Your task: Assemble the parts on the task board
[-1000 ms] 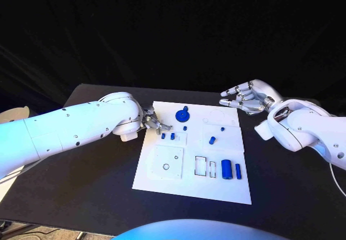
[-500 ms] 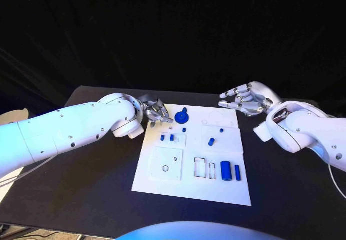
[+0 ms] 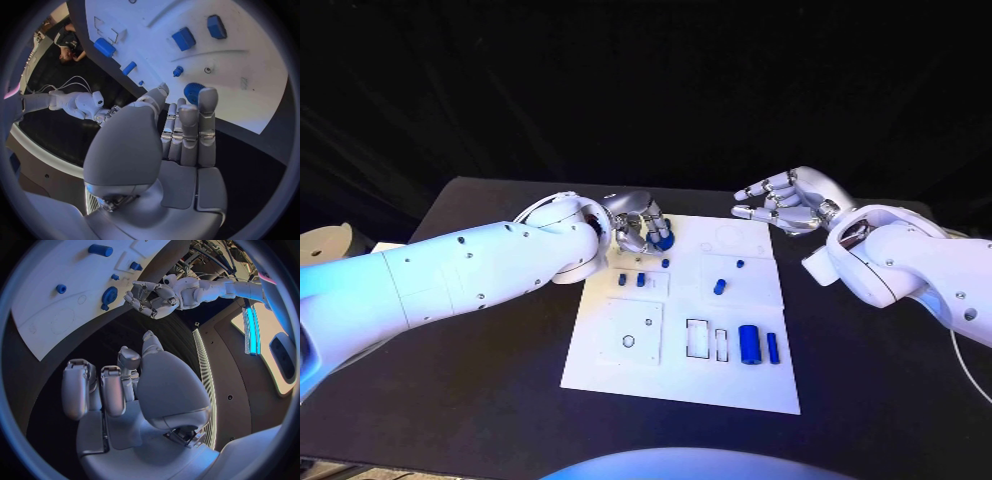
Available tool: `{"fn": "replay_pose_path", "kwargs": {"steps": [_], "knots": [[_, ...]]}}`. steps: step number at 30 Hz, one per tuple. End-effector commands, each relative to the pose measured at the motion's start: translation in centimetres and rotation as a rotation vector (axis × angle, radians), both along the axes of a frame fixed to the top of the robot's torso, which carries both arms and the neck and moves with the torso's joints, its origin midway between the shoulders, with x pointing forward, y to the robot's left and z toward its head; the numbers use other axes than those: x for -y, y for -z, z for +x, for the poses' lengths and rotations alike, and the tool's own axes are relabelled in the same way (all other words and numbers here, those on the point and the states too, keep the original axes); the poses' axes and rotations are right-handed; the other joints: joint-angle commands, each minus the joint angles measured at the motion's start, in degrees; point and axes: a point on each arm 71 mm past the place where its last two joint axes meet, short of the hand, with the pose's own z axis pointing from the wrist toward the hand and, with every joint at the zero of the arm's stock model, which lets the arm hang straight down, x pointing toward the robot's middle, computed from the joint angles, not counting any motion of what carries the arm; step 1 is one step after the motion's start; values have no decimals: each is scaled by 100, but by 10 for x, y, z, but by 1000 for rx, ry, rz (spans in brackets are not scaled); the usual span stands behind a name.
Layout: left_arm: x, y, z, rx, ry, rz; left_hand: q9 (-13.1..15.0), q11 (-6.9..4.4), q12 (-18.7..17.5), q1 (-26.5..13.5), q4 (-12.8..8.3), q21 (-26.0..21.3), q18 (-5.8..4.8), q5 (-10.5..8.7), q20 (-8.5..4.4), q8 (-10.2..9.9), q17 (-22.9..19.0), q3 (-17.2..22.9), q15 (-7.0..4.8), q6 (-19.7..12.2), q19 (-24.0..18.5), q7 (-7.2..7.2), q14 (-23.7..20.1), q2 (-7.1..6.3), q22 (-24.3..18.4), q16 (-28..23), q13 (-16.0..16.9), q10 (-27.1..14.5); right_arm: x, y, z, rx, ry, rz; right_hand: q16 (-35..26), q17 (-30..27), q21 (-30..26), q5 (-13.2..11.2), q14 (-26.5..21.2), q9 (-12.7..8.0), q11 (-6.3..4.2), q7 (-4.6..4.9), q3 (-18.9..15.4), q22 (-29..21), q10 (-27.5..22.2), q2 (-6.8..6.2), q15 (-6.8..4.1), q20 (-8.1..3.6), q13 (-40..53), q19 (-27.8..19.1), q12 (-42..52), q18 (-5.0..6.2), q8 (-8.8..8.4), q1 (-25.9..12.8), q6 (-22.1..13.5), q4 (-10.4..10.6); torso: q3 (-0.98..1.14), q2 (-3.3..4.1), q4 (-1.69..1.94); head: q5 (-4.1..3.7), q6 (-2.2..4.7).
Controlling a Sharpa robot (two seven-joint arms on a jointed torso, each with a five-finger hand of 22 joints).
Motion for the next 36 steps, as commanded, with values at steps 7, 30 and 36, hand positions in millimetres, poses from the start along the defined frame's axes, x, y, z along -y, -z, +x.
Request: {"fn": "replay_pose_path", "kwargs": {"steps": [7,30,36], "knots": [[15,13,-1,45,74,139,-280,-39,-255,-40,20,1276,-309,-25,-62,-208,1399,-370,-57,452,706,-18,636,140,1140,1437,-439,366,-3,1,-1,-5,-18,-2,-5,933,-30,23,453,9,0,-6,-10,10,-19,24,-49,1,6,-20,-6,35,6,46,37,-27,-8,2,0,-33,-2],[25,25,5,17,78,193,-483,-69,-588,199,-29,1687,-389,-12,-102,-396,1007,-126,-98,738,905,-52,635,340,1530,1344,-796,677,-5,1,0,-4,-24,0,-9,929,-30,27,452,9,0,-6,-10,10,-19,33,-50,0,4,-20,-7,35,7,52,40,-30,-6,-4,9,-39,-7],[27,28,5,11,82,194,-510,-75,-638,211,-39,1720,-396,-11,-108,-425,945,-63,-101,770,917,-55,629,333,1565,1331,-842,728,-5,1,0,-4,-25,0,-9,929,-30,27,452,9,0,-6,-10,10,-19,33,-50,0,4,-20,-7,35,7,52,40,-30,-5,-2,8,-46,-11]]}}
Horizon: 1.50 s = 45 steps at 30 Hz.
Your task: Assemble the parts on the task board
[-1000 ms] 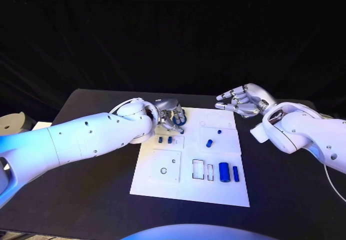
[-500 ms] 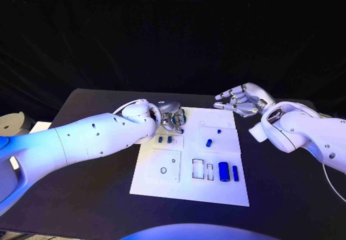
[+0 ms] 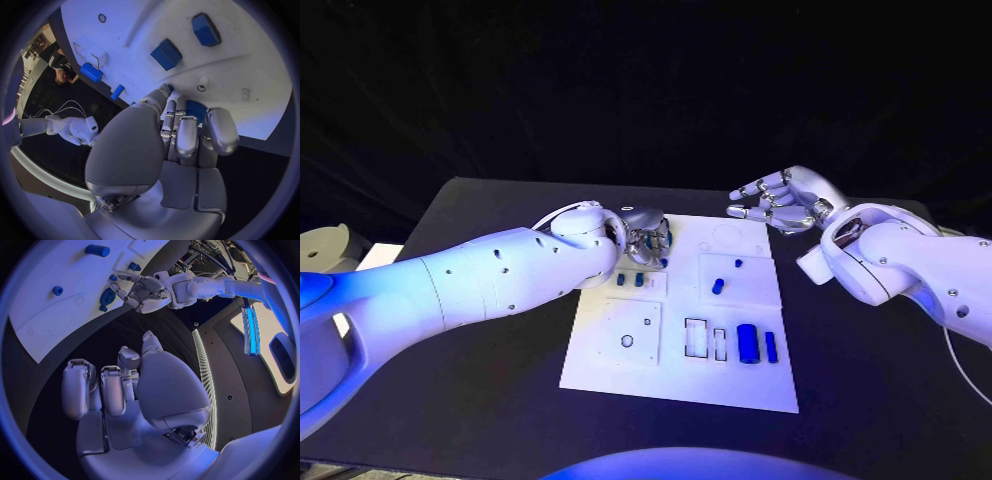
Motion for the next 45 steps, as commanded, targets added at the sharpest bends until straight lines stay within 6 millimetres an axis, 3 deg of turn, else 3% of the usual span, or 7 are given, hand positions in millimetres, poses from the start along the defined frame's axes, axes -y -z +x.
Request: {"fn": "replay_pose_path", "kwargs": {"steps": [1,21,29,38,45], "knots": [[3,2,-1,-11,16,16,-6,7,-22,35,10,22,-42,-12,-10,-31,-17,38,-31,45,42,-6,182,12,9,-24,-9,36,-2,0,-1,-2,-17,-2,-9,931,-30,27,453,9,0,-6,-10,6,-19,11,-50,0,3,-20,-7,35,7,30,40,-31,2,2,-4,-5,-7],[9,10,-2,-48,21,43,-82,-28,-157,99,-76,59,-49,-23,-34,-99,-114,357,-61,207,52,-31,169,49,66,20,-136,266,-2,0,-1,-2,-21,-1,-8,932,-30,31,453,10,-1,-7,-10,6,-17,21,-50,0,4,-20,-3,35,8,39,43,-36,3,1,-2,-24,-16],[7,12,0,-52,8,59,-104,-53,-212,251,-286,118,-62,-32,-65,-105,-146,737,-88,381,66,-18,164,136,137,68,-158,485,-2,0,-1,-2,-21,-1,-8,932,-30,31,453,10,-1,-7,-10,6,-17,21,-50,0,4,-20,-3,35,8,39,43,-36,1,-1,-3,-27,-24],[7,5,-1,-4,9,-11,-171,-8,-396,82,-479,203,-82,-10,-39,-216,-292,1145,-50,435,87,44,140,25,237,77,-201,553,-3,0,-1,-1,-22,-1,-8,932,-30,31,453,10,-1,-7,-10,6,-17,21,-50,0,4,-20,-3,35,8,39,43,-36,1,-8,4,-37,-1],[2,-6,-5,19,-8,-130,-177,-17,-425,-45,-517,212,-80,-16,-39,-221,-414,1216,-57,516,96,44,125,-15,251,49,-195,632,-3,0,-1,-2,-22,-1,-8,932,-30,31,453,10,-1,-7,-10,6,-17,21,-50,0,4,-20,-3,35,8,39,43,-36,2,-11,5,-39,17]]}}
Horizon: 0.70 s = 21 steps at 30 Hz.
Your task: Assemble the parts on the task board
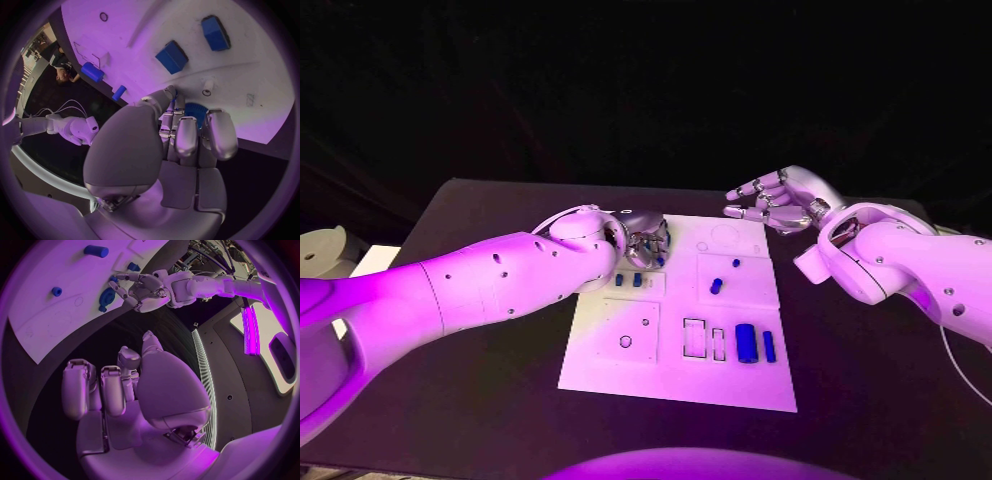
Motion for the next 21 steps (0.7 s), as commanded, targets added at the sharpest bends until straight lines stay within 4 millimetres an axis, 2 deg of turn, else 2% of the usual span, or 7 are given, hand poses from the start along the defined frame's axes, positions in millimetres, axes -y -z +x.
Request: {"fn": "replay_pose_path", "kwargs": {"steps": [1,7,10,18,21], "knots": [[0,-10,-2,21,-10,-111,-3,3,-26,-65,-5,-5,-81,-2,2,-35,-9,39,-13,47,55,5,125,6,-9,-14,5,39,-2,0,-1,-1,-18,-2,-8,929,-30,31,453,10,-1,-7,-10,7,-18,21,-50,0,3,-20,-3,35,8,39,43,-36,0,-3,5,-3,16],[-12,-21,-7,10,-33,-170,-5,4,-32,-84,-7,-11,-79,-2,1,-39,-21,45,-13,51,55,6,124,2,-13,-15,4,43,-1,0,0,-2,-16,-1,-8,929,-30,31,453,10,-1,-7,-10,7,-18,21,-50,0,3,-20,-3,35,8,39,43,-36,4,-4,13,5,30],[-26,-26,-7,4,-62,-193,-7,3,-38,-99,-12,-10,-79,-3,1,-43,-29,50,-14,53,56,5,124,-5,-11,-15,4,46,-1,0,0,-2,-15,-2,-8,929,-30,31,453,10,-1,-7,-10,7,-18,21,-50,0,3,-20,-3,35,8,39,43,-36,5,-11,18,4,42],[-45,-24,-4,-27,-100,-172,-9,-1,-43,-119,-20,0,-81,0,0,-45,-39,60,-15,66,61,1,123,-9,-2,-13,5,59,0,0,-1,-3,-14,-2,-9,929,-30,32,453,11,-2,-8,-12,8,-15,30,-51,0,5,-19,2,35,11,44,48,-39,-1,-28,48,-4,29],[-52,-21,-2,-42,-116,-155,-9,-1,-43,-119,-20,0,-81,0,0,-45,-39,60,-15,66,61,1,123,-9,-2,-13,5,59,0,0,-1,-3,-14,-2,-9,929,-30,32,453,11,-2,-8,-12,8,-15,30,-51,0,5,-19,2,35,11,44,48,-39,0,-29,42,2,28]]}}
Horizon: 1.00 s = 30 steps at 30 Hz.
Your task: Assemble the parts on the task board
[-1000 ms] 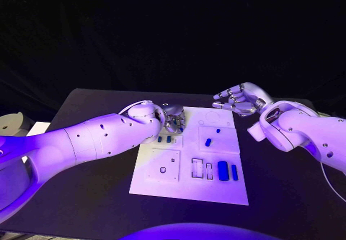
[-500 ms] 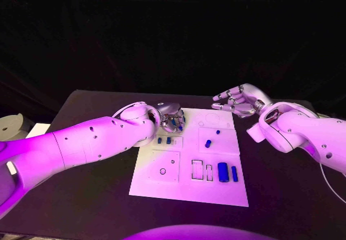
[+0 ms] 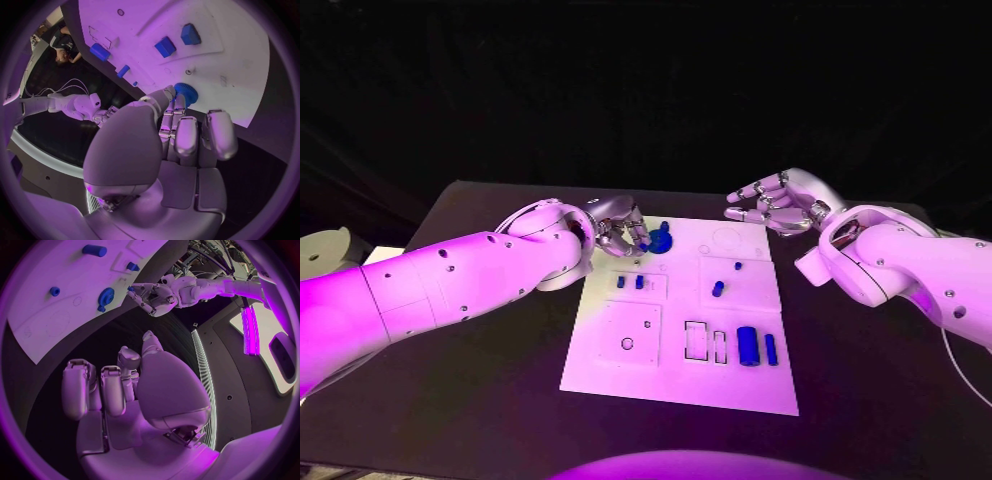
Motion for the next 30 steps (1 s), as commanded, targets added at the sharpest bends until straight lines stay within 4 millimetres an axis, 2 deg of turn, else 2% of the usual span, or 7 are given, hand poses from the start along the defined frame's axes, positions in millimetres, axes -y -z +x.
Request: {"fn": "replay_pose_path", "kwargs": {"steps": [1,8,12,22,30], "knots": [[-5,3,2,-43,-15,1,-4,14,-24,-61,-4,1,-82,0,0,-10,-8,46,-16,28,62,-1,122,15,7,-12,4,46,-2,0,-1,-2,-16,-1,-9,930,-30,32,453,5,-2,-8,3,8,-15,30,-51,0,4,-19,2,36,11,44,48,-23,-2,-3,0,7,-7],[-13,10,4,-98,-12,53,-8,13,-35,-98,-6,0,-82,-4,-1,-17,-26,48,-17,34,62,-5,119,4,8,-14,4,52,-2,0,-1,1,-18,-5,-9,930,-30,32,453,5,-2,-8,3,8,-15,30,-51,0,4,-19,2,36,11,44,48,-23,-6,6,-3,5,-29],[-14,11,3,-117,-1,67,-10,12,-41,-117,-7,1,-82,-7,-1,-21,-46,48,-18,36,62,-9,115,-2,10,-20,3,52,-2,0,-1,1,-19,-5,-9,930,-30,32,453,5,-2,-8,3,8,-15,30,-51,0,4,-19,2,36,11,44,48,-23,-1,3,-7,8,-39],[-13,14,4,-124,3,73,-11,10,-43,-127,-8,-3,-82,-9,-1,-23,-53,52,-18,40,60,-12,113,2,8,-21,3,57,-3,0,-1,1,-20,-4,-9,930,-30,32,453,5,-2,-8,3,8,-15,30,-51,0,4,-19,2,36,11,44,48,-23,2,-2,-2,7,-44],[-8,18,6,-117,7,82,-13,7,-47,-152,-9,-9,-80,-16,-2,-26,-57,54,-20,49,58,-14,111,2,5,-17,4,66,-4,0,0,1,-23,-4,-9,930,-30,32,453,5,-2,-8,3,8,-15,30,-51,0,4,-19,2,36,11,44,48,-23,-3,4,-12,16,-40]]}}
